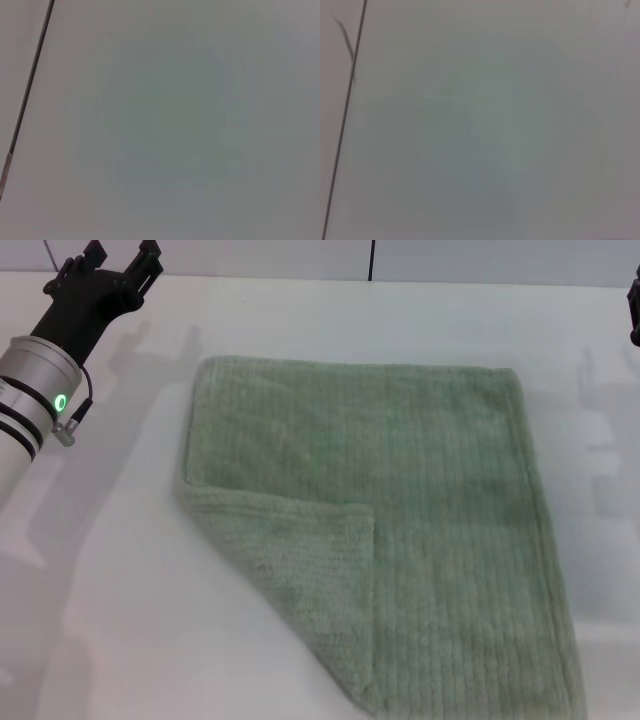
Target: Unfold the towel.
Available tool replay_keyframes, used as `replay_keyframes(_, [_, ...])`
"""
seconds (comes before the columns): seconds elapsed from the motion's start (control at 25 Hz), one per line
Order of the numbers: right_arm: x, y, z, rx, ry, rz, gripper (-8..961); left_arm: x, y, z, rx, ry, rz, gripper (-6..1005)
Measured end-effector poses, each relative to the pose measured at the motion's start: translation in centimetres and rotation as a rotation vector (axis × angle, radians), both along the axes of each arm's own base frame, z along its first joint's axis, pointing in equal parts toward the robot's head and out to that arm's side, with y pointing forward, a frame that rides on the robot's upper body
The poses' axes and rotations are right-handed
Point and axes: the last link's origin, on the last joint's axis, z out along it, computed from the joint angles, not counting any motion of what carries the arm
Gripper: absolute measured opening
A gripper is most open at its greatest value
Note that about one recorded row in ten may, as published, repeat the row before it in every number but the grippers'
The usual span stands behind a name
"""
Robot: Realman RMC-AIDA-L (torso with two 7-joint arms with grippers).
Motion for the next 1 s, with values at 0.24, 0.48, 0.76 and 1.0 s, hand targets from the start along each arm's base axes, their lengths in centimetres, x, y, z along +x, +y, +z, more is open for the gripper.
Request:
replay_keyframes(0.24, [-1.3,0.5,-0.9,-0.040,0.019,0.024,571,0.0,-0.1,0.0,0.002,-0.002,-0.002,757])
replay_keyframes(0.48, [-3.1,1.5,-2.4,-0.120,-0.014,0.000,256,-0.3,-0.3,0.0,0.004,0.002,0.003,757])
replay_keyframes(0.76, [-7.3,3.1,-3.2,-0.282,-0.139,-0.054,-3,-0.6,-0.4,0.2,0.008,0.005,0.007,757])
replay_keyframes(1.0, [-9.9,4.4,-1.7,-0.569,-0.106,-0.108,-2,-0.6,-0.4,0.2,0.009,0.008,0.008,757])
